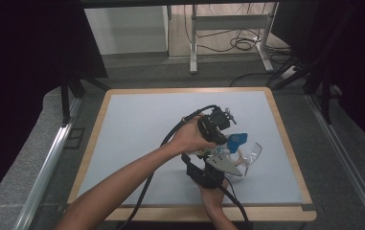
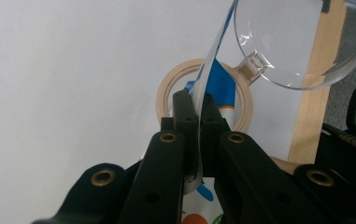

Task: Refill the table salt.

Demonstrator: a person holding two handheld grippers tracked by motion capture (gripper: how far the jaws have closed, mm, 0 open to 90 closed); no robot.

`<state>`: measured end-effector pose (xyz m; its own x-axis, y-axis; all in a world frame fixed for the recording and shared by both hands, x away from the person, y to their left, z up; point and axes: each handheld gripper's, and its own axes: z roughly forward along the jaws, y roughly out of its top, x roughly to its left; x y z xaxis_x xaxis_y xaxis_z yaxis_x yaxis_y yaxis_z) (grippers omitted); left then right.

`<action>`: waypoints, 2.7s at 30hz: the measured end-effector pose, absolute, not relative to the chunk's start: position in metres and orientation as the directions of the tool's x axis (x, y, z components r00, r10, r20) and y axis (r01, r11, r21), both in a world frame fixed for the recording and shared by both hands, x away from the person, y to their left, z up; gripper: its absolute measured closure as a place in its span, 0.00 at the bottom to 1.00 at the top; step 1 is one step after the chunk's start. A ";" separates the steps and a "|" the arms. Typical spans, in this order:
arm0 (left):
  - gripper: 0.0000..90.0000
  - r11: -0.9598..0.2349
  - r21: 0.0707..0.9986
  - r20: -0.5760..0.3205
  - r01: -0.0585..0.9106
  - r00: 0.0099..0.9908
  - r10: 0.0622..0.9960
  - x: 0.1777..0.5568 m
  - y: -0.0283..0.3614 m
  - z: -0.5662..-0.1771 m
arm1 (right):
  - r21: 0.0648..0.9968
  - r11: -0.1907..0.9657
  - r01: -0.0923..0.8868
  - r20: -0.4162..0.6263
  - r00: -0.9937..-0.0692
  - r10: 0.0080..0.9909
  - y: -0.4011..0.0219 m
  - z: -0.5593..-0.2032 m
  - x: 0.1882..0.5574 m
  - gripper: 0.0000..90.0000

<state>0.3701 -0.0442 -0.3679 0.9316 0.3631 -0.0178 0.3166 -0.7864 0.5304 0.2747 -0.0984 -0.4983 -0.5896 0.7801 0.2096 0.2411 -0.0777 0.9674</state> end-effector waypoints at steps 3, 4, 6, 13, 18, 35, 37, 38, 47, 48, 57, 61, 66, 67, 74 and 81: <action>1.00 -0.788 0.526 -0.018 0.319 0.931 0.365 0.371 -0.044 -0.369 | 0.968 -0.076 0.240 0.207 -0.590 0.781 -0.098 -0.498 0.275 0.56; 1.00 -0.789 0.526 -0.016 0.317 0.931 0.364 0.371 -0.045 -0.370 | 0.968 -0.078 0.240 0.209 -0.590 0.780 -0.098 -0.498 0.275 0.56; 1.00 -0.790 0.525 -0.016 0.317 0.932 0.363 0.371 -0.045 -0.370 | 0.968 -0.078 0.239 0.209 -0.591 0.779 -0.098 -0.498 0.274 0.56; 1.00 -0.793 0.524 -0.015 0.312 0.934 0.358 0.371 -0.046 -0.370 | 0.969 -0.078 0.235 0.206 -0.593 0.779 -0.099 -0.498 0.274 0.56; 1.00 -0.792 0.523 -0.014 0.315 0.932 0.361 0.370 -0.045 -0.370 | 0.970 -0.074 0.232 0.201 -0.594 0.779 -0.098 -0.498 0.274 0.56; 1.00 -0.793 0.521 -0.018 0.316 0.933 0.360 0.372 -0.045 -0.371 | 0.969 -0.074 0.235 0.203 -0.590 0.781 -0.098 -0.499 0.275 0.56; 1.00 -0.794 0.518 -0.019 0.318 0.932 0.362 0.372 -0.045 -0.372 | 0.968 -0.075 0.240 0.207 -0.593 0.778 -0.098 -0.499 0.275 0.56; 1.00 -0.793 0.519 -0.019 0.319 0.932 0.362 0.373 -0.045 -0.372 | 0.969 -0.074 0.237 0.205 -0.593 0.778 -0.098 -0.500 0.275 0.56; 1.00 -0.793 0.520 -0.019 0.318 0.932 0.362 0.374 -0.047 -0.372 | 0.968 -0.077 0.240 0.208 -0.589 0.781 -0.100 -0.499 0.277 0.56; 1.00 -0.792 0.520 -0.019 0.318 0.932 0.362 0.374 -0.047 -0.372 | 0.968 -0.076 0.239 0.207 -0.588 0.782 -0.100 -0.499 0.277 0.56; 1.00 -0.793 0.519 -0.016 0.320 0.931 0.365 0.375 -0.049 -0.371 | 0.968 -0.081 0.239 0.211 -0.588 0.781 -0.100 -0.499 0.277 0.56; 1.00 -0.793 0.519 -0.017 0.319 0.931 0.364 0.375 -0.049 -0.370 | 0.968 -0.084 0.235 0.211 -0.589 0.781 -0.101 -0.498 0.277 0.56; 1.00 -0.791 0.520 -0.019 0.323 0.930 0.366 0.374 -0.049 -0.370 | 0.968 -0.083 0.236 0.210 -0.591 0.779 -0.101 -0.498 0.277 0.56; 1.00 -0.791 0.520 -0.019 0.323 0.930 0.366 0.374 -0.049 -0.370 | 0.968 -0.083 0.236 0.210 -0.591 0.779 -0.101 -0.498 0.277 0.56; 1.00 -0.790 0.521 -0.020 0.325 0.929 0.369 0.375 -0.048 -0.371 | 0.969 -0.081 0.235 0.209 -0.592 0.778 -0.100 -0.498 0.277 0.56; 1.00 -0.789 0.522 -0.020 0.325 0.929 0.369 0.375 -0.048 -0.370 | 0.969 -0.081 0.232 0.207 -0.591 0.780 -0.100 -0.498 0.277 0.57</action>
<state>0.3746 -0.0478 -0.3702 0.9292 0.3689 -0.0203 0.3246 -0.7890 0.5217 0.2768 -0.1005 -0.4978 -0.5908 0.7799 0.2066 0.2323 -0.0807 0.9693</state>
